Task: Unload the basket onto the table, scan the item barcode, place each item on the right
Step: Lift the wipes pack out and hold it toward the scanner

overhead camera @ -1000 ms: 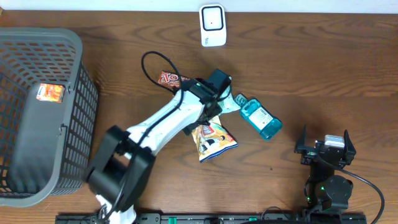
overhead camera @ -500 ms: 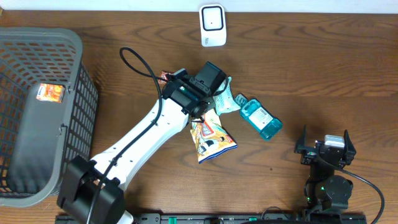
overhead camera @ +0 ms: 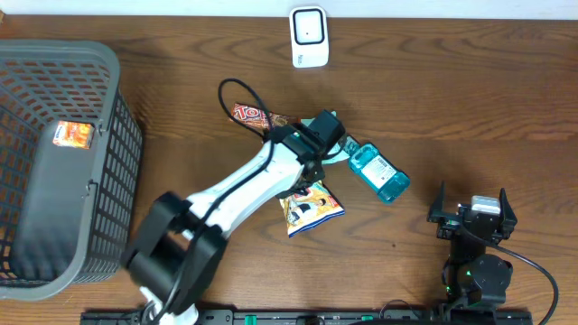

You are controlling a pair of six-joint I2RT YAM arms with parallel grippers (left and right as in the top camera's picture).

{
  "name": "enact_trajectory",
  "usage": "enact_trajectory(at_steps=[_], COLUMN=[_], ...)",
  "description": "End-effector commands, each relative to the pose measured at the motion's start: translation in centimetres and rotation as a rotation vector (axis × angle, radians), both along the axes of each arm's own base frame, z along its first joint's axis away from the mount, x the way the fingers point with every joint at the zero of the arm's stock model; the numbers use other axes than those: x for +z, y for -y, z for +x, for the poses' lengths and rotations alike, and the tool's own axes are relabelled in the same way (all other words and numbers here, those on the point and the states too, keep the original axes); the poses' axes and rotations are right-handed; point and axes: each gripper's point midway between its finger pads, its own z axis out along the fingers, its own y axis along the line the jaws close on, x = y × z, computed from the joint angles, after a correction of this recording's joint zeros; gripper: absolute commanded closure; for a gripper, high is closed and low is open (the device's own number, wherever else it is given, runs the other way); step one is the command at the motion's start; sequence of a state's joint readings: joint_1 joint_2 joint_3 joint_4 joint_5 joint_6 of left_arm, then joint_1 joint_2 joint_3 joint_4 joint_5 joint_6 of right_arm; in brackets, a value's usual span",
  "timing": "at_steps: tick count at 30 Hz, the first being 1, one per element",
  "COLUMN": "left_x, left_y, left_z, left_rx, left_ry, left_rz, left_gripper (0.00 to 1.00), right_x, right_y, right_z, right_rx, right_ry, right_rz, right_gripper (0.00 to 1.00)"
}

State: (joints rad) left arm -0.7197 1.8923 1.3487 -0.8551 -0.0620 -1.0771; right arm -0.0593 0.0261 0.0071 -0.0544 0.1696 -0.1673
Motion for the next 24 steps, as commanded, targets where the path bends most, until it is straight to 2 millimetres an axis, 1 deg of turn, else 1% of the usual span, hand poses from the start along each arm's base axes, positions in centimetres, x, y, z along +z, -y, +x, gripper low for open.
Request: enact_trajectory(at_steps=[1,3,6,7,9,10,11,13,15,17,19,20,22,24], left_x=[-3.2,-5.0,-7.9,-8.9,-10.6,-10.9,-11.1,-10.8,-9.6,-7.3,-4.5,-2.4,1.0,4.5], left_y=[-1.0,-1.0,-0.9,-1.0,-1.3,-1.4,-1.6,-1.6,-1.4,-1.5,-1.8,-2.0,-1.8,-1.4], left_z=[0.2,0.6,0.8,0.7,-0.1,-0.4,-0.6,-0.6,-0.1,0.7,1.5,2.0,2.7,3.3], left_rx=[0.029,0.033,0.035,0.035,0.033,0.033,0.034,0.033,0.027,0.021,0.02,0.019,0.024,0.033], left_ry=[-0.039,-0.049,-0.071,-0.084,-0.132,-0.147,-0.158,-0.155,-0.133,-0.087,-0.024,0.021,0.095,0.181], left_rz=[0.061,0.075,0.092,0.103,0.122,0.127,0.136,0.137,0.129,0.137,0.145,0.14,0.095,0.028], left_gripper=[0.77,0.65,0.5,0.47,0.47,0.48,0.47,0.46,0.44,0.41,0.37,0.35,0.29,0.29], right_x=[-0.1,-0.1,-0.1,-0.1,-0.1,-0.1,-0.1,-0.1,-0.1,-0.1,-0.1,-0.1,-0.1,-0.1], right_y=[0.1,0.1,0.1,0.1,0.1,0.1,0.1,0.1,0.1,0.1,0.1,0.1,0.1,0.1], right_z=[0.0,0.0,0.0,0.0,0.0,0.0,0.0,0.0,0.0,0.0,0.0,0.0,0.0,0.0], right_rx=[-0.006,-0.006,-0.006,-0.006,-0.006,-0.006,-0.006,-0.006,-0.006,-0.006,-0.006,-0.006,-0.006,-0.006], right_ry=[-0.006,-0.006,-0.006,-0.006,-0.006,-0.006,-0.006,-0.006,-0.006,-0.006,-0.006,-0.006,-0.006,-0.006], right_rz=[-0.009,-0.009,-0.009,-0.009,-0.009,-0.009,-0.009,-0.009,-0.009,-0.009,-0.009,-0.009,-0.01,-0.009], right_gripper=[0.01,0.01,0.01,0.01,0.01,0.01,0.01,0.01,0.01,0.01,0.01,0.01,0.01,0.01])
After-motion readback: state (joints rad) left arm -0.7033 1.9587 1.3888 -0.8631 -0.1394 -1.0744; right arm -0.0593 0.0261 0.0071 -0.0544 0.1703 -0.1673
